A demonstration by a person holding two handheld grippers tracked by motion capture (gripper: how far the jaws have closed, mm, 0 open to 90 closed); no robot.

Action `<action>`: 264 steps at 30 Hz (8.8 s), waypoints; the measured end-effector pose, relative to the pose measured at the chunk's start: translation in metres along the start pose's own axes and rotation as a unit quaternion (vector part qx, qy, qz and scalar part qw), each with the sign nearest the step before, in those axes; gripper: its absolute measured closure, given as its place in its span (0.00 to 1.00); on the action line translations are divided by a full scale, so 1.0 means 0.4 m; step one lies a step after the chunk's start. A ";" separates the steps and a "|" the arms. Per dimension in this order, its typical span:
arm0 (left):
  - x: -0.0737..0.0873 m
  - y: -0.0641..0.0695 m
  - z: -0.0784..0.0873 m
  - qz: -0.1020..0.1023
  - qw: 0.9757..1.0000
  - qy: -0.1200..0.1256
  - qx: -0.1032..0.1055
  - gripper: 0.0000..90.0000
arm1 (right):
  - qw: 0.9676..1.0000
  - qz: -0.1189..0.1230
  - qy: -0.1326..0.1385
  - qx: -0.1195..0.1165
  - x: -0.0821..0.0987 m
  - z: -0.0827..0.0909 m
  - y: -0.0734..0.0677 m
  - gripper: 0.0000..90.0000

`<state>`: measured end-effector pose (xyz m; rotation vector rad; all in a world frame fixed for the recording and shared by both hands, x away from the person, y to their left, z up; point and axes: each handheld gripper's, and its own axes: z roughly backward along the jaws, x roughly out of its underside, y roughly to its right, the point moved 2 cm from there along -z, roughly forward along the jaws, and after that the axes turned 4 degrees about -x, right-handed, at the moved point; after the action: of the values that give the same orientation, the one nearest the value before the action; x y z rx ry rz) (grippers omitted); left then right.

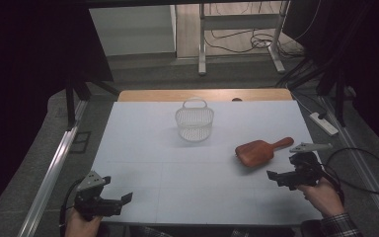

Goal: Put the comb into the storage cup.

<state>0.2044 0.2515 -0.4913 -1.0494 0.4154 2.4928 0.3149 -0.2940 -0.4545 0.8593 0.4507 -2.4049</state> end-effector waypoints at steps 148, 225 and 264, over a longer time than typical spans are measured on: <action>-0.006 -0.003 -0.008 -0.003 1.000 -0.005 0.013 0.02 | 0.984 0.010 -0.154 0.089 -0.150 -0.259 0.216 1.00; -0.010 0.001 -0.012 -0.010 1.000 -0.007 0.010 0.02 | 0.997 -0.002 -0.059 0.041 -0.036 -0.064 0.036 0.18; -0.010 0.002 -0.013 -0.012 1.000 -0.009 0.012 0.02 | 0.995 -0.030 -0.085 0.044 -0.009 -0.127 0.069 0.00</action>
<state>0.2099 0.2478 -0.4916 -1.0153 0.4233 2.4691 0.3579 -0.2907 -0.4931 0.6774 0.3110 -2.5429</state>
